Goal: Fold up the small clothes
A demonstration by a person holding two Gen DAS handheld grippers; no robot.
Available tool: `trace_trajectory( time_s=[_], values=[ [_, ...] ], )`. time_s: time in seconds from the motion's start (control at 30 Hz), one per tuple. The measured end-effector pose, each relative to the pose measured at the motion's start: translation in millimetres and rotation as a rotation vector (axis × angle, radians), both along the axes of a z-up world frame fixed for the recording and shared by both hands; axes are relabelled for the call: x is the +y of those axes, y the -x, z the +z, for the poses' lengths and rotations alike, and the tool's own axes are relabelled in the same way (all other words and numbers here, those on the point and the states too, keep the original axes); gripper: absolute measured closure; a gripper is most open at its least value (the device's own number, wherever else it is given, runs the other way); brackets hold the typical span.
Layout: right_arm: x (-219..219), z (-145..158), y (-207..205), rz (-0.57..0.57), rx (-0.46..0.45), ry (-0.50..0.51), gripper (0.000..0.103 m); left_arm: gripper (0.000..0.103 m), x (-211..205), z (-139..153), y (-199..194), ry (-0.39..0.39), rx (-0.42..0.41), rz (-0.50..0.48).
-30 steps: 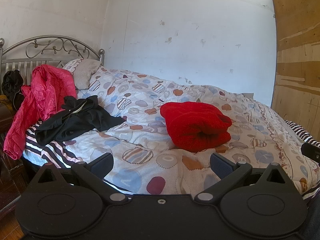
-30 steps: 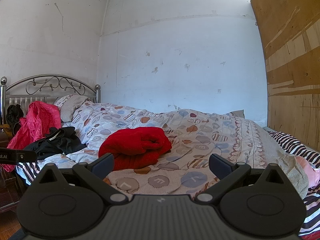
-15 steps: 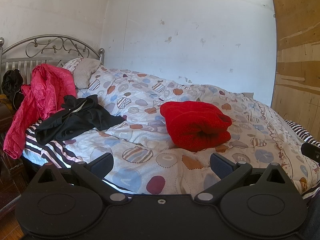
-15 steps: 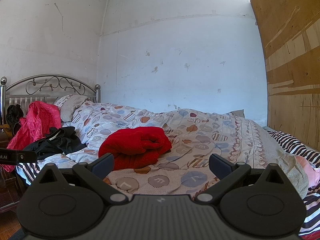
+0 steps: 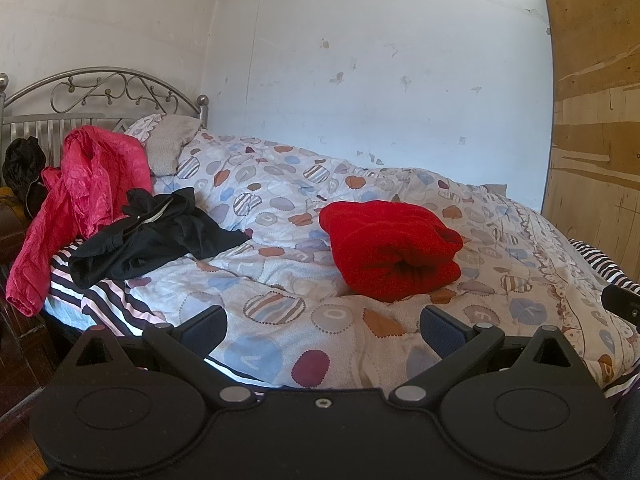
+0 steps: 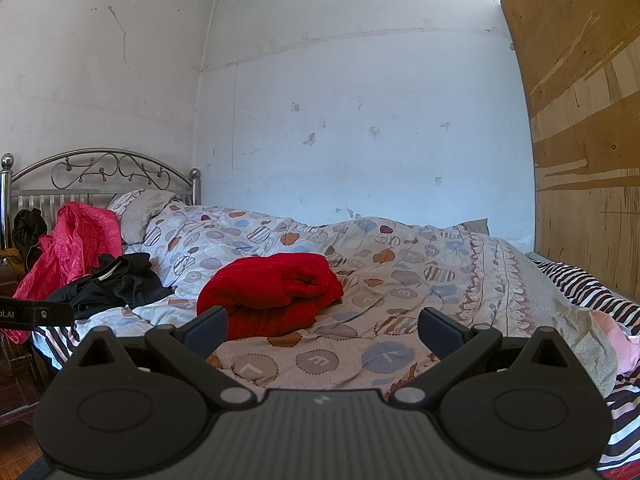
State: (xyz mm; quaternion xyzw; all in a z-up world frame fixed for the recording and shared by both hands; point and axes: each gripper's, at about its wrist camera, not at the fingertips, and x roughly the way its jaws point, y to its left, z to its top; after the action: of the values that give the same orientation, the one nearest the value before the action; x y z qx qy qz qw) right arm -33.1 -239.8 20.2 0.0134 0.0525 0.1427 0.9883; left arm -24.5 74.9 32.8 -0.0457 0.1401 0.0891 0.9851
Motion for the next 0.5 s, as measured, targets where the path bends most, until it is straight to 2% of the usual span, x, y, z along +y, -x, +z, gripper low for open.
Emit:
trace_trajectory(
  time_s=[0.23, 0.5],
  values=[
    [-0.2, 0.1, 0.0, 0.001, 0.0, 0.001, 0.0, 0.001, 0.0, 0.0, -1.3, 0.005, 0.004, 0.002],
    [-0.1, 0.2, 0.1, 0.0, 0.001, 0.001, 0.0, 0.001, 2.7, -5.2, 2.8, 0.064, 0.024, -0.003]
  ],
)
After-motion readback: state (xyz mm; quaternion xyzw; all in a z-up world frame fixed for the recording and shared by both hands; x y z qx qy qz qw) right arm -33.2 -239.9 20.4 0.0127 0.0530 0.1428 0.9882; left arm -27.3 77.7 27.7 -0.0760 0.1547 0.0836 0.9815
